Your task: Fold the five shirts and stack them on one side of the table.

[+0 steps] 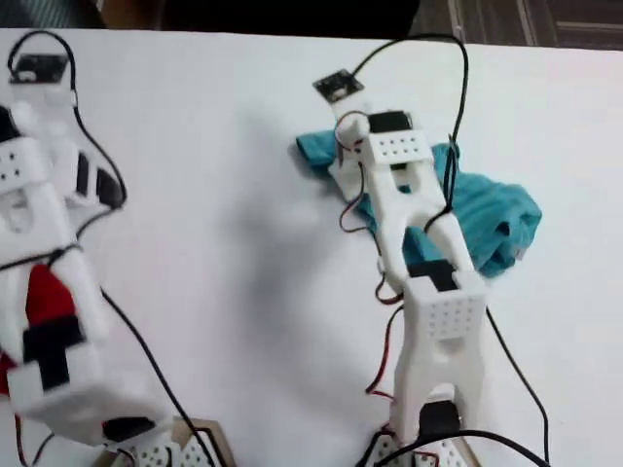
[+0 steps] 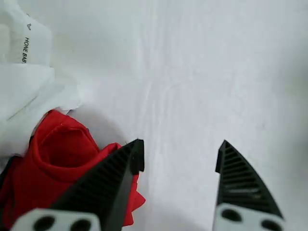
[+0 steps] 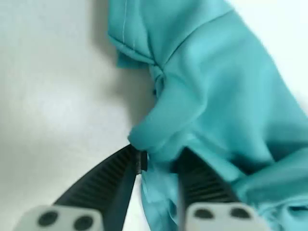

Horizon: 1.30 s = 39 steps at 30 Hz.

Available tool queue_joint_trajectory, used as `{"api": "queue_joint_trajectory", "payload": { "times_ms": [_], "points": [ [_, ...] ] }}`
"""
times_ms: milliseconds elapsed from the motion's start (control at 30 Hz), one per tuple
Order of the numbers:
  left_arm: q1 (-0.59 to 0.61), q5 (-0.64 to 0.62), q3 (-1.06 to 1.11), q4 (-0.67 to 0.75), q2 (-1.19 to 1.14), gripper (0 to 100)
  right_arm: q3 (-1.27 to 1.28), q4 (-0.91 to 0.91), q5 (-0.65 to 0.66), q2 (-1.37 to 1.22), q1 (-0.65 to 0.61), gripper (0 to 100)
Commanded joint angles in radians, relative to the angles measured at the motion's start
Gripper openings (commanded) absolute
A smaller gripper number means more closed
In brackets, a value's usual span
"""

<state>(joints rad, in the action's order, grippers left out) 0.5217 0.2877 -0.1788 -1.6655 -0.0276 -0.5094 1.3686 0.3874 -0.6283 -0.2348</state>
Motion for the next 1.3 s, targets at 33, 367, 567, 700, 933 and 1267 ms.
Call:
{"api": "queue_joint_trajectory", "payload": {
  "times_ms": [33,367,567,700,933,1267],
  "points": [
    [0.002,0.048,0.341,0.170,0.195,26,-0.146,0.131,-0.008,0.082,-0.039,2.2],
    [0.095,0.112,0.687,0.347,0.338,26,-0.219,0.302,-0.008,0.323,-0.214,2.1],
    [0.150,0.152,0.667,0.348,0.342,26,-0.216,0.311,-0.008,0.526,-0.292,2.1],
    [0.189,0.152,0.624,0.345,0.342,26,-0.178,0.309,-0.008,0.573,-0.213,2.1],
    [0.192,0.150,0.582,0.339,0.342,26,0.097,0.165,0.002,0.418,0.007,2.1],
    [0.190,0.152,0.582,0.342,0.339,26,0.164,0.107,0.051,0.223,0.108,33.2]
  ]
}}
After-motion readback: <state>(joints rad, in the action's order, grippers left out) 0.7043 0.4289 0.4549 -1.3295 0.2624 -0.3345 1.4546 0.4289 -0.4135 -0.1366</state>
